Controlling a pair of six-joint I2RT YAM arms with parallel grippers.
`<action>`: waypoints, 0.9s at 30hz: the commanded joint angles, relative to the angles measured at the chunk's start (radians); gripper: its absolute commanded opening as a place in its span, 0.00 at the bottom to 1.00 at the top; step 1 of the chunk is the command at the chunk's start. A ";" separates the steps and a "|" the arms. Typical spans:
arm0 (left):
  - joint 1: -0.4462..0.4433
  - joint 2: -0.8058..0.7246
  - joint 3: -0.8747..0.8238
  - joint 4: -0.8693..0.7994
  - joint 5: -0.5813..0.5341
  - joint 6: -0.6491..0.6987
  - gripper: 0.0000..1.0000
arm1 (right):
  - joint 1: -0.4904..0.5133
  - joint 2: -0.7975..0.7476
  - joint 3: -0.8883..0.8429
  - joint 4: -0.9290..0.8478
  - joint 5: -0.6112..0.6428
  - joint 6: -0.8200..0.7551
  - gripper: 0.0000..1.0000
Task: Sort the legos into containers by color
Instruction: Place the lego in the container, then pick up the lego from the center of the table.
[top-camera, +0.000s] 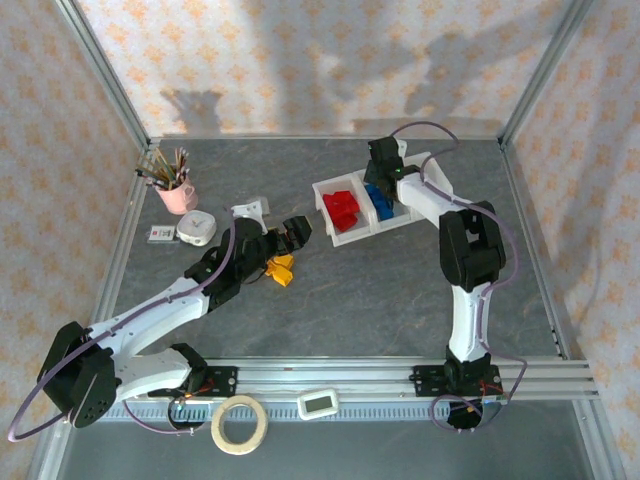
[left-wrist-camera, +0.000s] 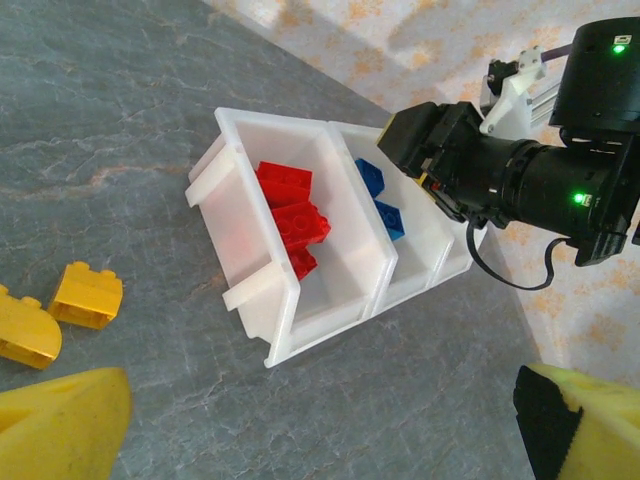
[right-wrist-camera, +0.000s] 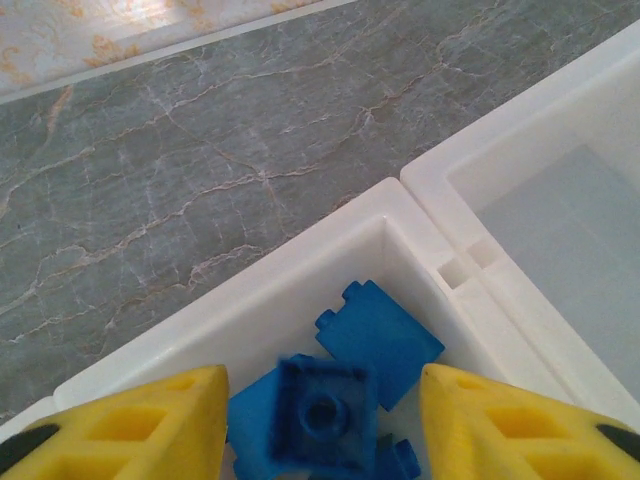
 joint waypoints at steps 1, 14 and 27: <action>-0.002 -0.002 0.029 0.034 -0.007 0.028 0.99 | 0.001 -0.034 0.033 -0.032 -0.008 -0.013 0.58; 0.021 -0.147 -0.062 -0.025 -0.048 0.026 0.99 | 0.157 -0.329 -0.275 -0.011 -0.076 0.000 0.65; 0.049 -0.388 -0.168 -0.217 -0.145 -0.013 0.99 | 0.465 -0.327 -0.379 0.028 -0.063 0.090 0.71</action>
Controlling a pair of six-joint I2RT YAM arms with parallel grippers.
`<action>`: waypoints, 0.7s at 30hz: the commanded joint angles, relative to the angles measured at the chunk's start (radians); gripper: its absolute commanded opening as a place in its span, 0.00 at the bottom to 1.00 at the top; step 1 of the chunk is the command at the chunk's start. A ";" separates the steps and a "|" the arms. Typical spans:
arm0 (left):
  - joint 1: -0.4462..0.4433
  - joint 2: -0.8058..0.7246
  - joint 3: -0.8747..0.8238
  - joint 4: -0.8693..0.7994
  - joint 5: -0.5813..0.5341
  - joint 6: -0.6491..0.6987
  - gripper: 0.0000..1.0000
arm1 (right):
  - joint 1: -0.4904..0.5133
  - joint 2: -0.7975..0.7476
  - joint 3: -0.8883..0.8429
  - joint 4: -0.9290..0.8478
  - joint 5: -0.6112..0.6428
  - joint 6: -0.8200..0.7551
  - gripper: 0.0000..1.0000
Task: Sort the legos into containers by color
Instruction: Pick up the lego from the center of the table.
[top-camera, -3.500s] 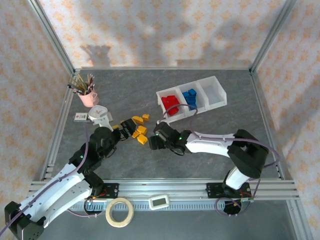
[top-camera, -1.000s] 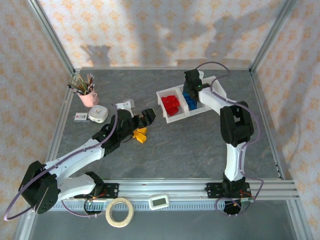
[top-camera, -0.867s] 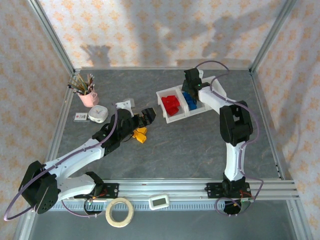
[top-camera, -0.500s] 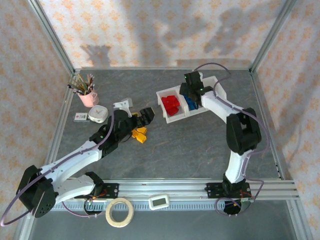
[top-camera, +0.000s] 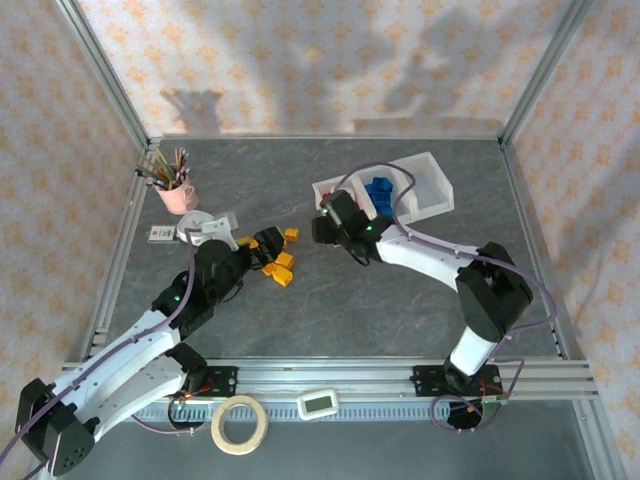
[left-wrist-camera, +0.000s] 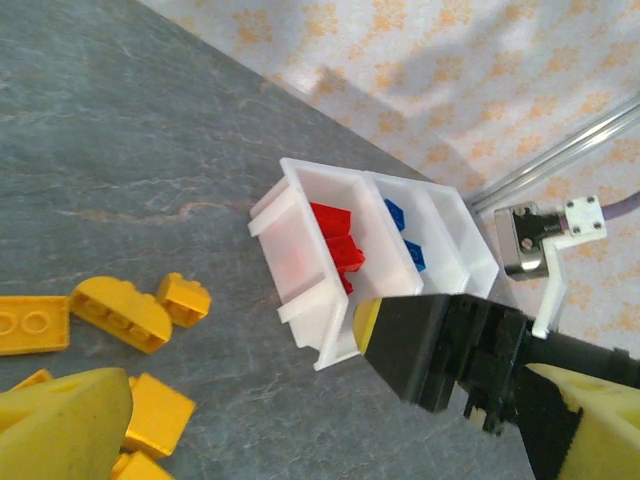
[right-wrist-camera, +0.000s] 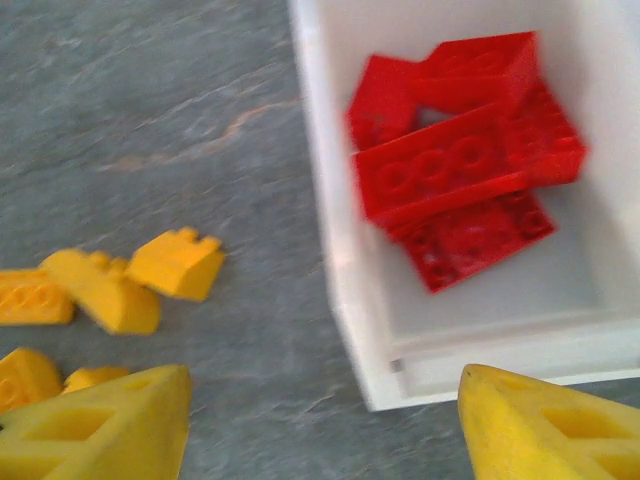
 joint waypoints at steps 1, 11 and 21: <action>0.012 -0.062 -0.025 -0.094 -0.064 -0.024 0.99 | 0.050 0.052 0.028 0.027 0.004 0.046 0.71; 0.018 -0.193 -0.038 -0.210 -0.137 -0.041 0.99 | 0.094 0.307 0.277 -0.022 0.028 0.084 0.72; 0.021 -0.225 -0.054 -0.225 -0.151 -0.041 0.99 | 0.093 0.555 0.577 -0.144 0.148 0.190 0.70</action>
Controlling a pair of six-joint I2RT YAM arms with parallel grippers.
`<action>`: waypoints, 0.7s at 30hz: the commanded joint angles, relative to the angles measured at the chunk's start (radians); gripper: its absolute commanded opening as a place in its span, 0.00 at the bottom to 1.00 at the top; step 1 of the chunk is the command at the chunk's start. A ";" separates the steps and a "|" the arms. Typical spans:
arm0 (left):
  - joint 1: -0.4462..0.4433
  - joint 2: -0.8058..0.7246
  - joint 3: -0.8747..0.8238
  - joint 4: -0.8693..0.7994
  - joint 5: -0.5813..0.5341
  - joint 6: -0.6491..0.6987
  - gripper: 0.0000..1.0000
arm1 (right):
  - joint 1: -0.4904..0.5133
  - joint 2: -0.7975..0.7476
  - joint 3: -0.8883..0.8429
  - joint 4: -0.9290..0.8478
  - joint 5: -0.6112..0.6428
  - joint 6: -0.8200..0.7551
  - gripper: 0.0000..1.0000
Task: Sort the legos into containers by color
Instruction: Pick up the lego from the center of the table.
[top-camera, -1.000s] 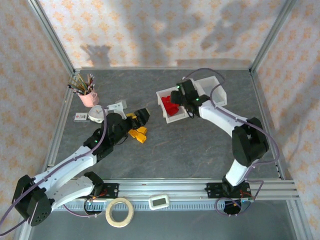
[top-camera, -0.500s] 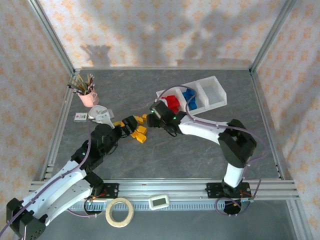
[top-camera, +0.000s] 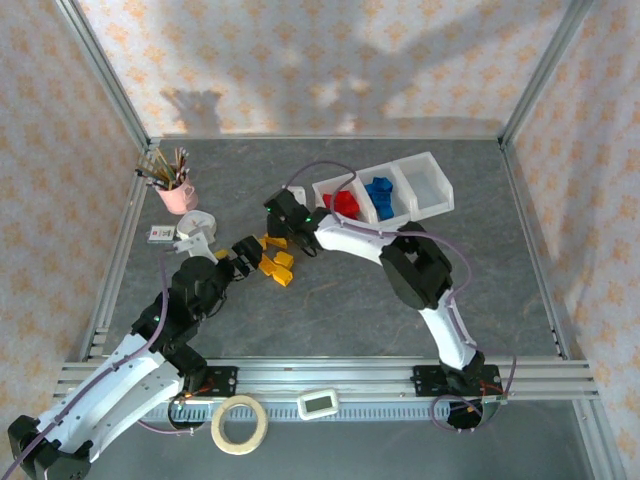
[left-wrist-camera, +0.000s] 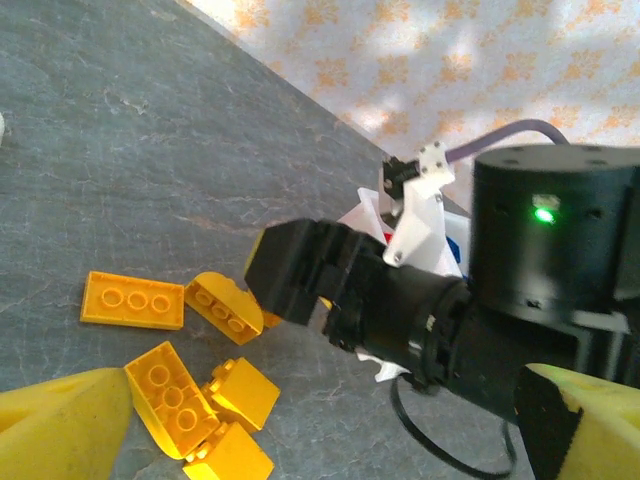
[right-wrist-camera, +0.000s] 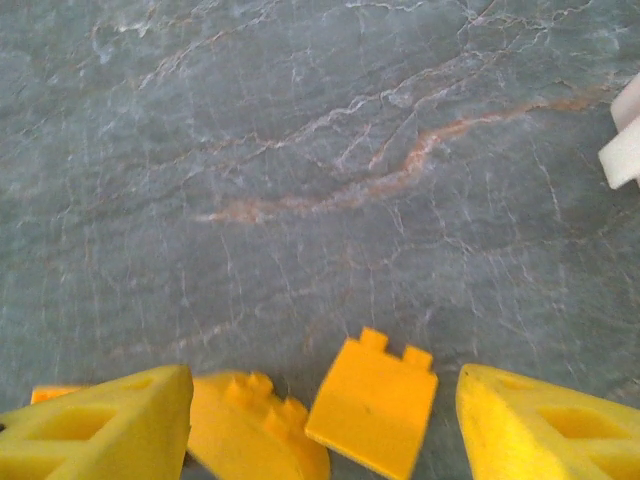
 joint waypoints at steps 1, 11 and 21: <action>0.011 -0.011 -0.007 -0.032 -0.026 0.002 0.99 | -0.003 0.064 0.073 -0.084 0.093 0.073 0.70; 0.012 -0.010 -0.004 -0.034 -0.030 0.012 0.99 | -0.015 0.141 0.132 -0.140 0.120 0.121 0.62; 0.014 0.008 -0.012 -0.001 -0.016 0.003 0.99 | -0.014 0.047 -0.019 -0.102 0.109 0.133 0.52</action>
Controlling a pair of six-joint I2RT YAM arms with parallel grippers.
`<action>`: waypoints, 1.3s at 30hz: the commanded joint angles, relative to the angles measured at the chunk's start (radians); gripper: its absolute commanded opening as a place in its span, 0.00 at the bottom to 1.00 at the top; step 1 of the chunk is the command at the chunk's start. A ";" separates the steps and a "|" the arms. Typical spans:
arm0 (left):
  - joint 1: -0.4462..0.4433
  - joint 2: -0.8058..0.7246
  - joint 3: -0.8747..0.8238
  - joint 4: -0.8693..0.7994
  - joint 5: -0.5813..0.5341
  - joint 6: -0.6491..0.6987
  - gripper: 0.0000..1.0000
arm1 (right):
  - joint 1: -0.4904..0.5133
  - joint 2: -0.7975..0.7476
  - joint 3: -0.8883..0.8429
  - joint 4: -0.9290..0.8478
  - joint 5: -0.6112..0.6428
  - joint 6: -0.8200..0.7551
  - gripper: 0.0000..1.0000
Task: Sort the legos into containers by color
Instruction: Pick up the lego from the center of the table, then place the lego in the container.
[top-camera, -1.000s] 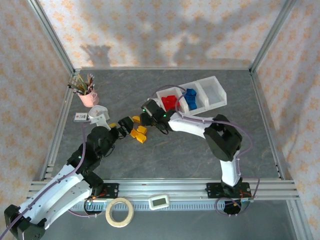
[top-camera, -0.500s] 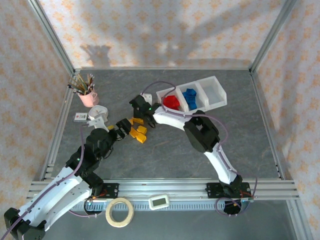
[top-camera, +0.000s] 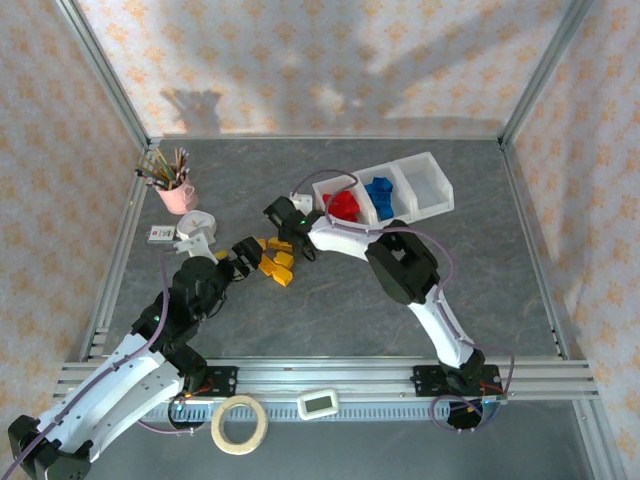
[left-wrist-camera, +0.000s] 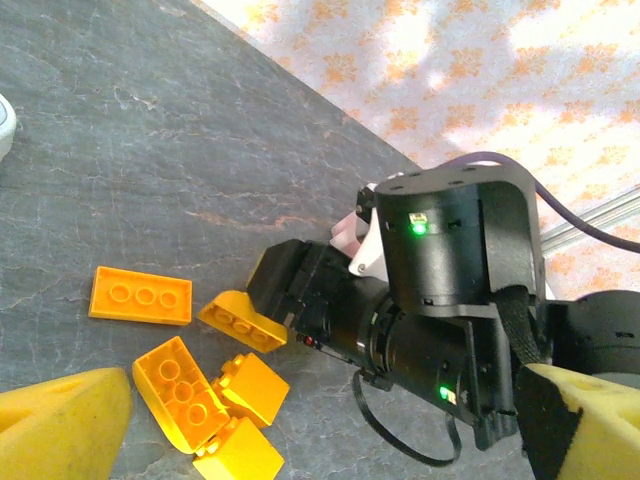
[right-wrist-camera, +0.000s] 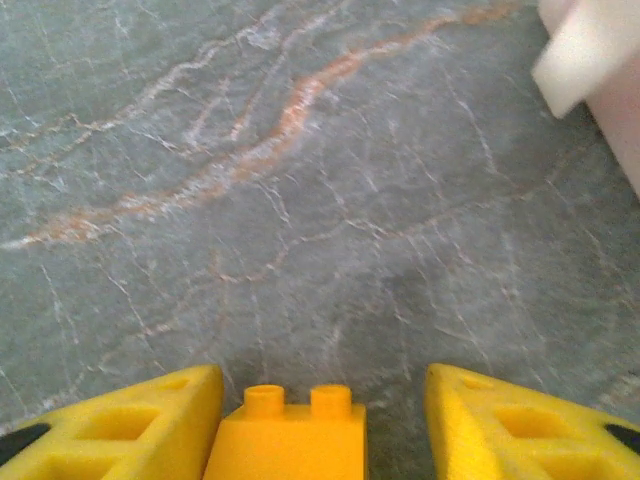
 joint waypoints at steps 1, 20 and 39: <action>0.013 0.008 -0.012 0.013 -0.009 0.003 0.99 | -0.003 -0.048 -0.049 -0.032 0.024 0.009 0.49; 0.012 0.026 0.016 0.029 0.031 -0.007 0.99 | -0.016 -0.201 -0.074 0.030 0.016 -0.143 0.23; -0.010 0.401 0.135 0.351 0.282 0.019 0.99 | -0.385 -0.724 -0.536 0.084 0.030 -0.163 0.23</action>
